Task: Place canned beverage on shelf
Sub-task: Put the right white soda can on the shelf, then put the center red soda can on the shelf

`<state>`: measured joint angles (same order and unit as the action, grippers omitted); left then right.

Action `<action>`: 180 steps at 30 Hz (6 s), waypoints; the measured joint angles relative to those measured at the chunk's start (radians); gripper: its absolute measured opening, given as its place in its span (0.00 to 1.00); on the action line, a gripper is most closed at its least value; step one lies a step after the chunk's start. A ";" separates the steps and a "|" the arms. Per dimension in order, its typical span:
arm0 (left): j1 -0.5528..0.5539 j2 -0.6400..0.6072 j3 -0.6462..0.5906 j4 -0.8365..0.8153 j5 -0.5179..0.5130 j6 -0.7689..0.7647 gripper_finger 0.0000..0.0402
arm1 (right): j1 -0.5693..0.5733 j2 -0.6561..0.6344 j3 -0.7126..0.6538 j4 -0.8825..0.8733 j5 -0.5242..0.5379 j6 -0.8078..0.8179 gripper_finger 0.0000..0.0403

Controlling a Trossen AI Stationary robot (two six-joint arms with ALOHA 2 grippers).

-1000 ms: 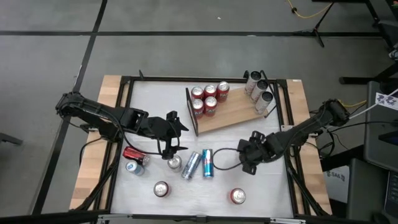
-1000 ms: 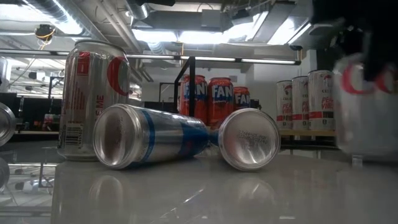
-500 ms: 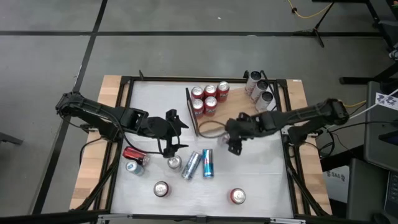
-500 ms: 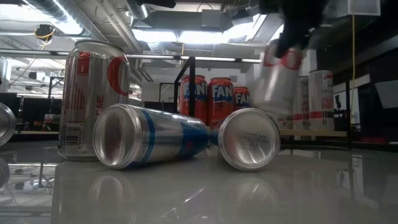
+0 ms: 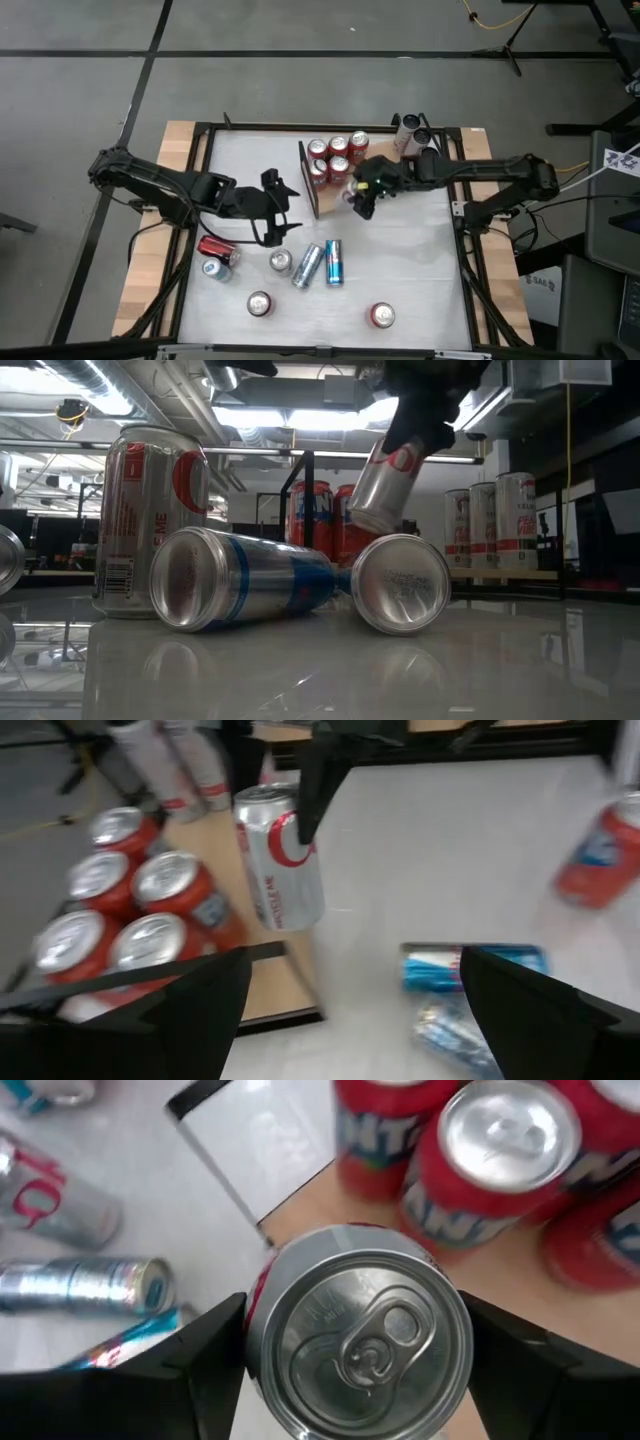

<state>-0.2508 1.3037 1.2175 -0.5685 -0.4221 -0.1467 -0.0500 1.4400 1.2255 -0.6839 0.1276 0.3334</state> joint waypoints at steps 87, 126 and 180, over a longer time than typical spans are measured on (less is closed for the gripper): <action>0.035 -0.033 0.000 -0.179 -0.167 -0.012 0.87 | -0.055 0.178 0.087 -0.067 0.037 -0.055 0.88; -0.096 -0.026 -0.001 -0.183 0.026 -0.751 0.87 | -0.054 0.177 0.395 -0.443 0.036 -0.054 0.88; -0.492 0.245 0.013 -0.201 0.301 -1.550 0.83 | 0.224 0.178 0.395 -0.467 0.081 -0.077 0.88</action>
<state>-0.7429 1.5483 1.2308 -0.7699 -0.1207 -1.6965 0.1737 1.6176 1.6203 -1.1511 0.2090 0.2566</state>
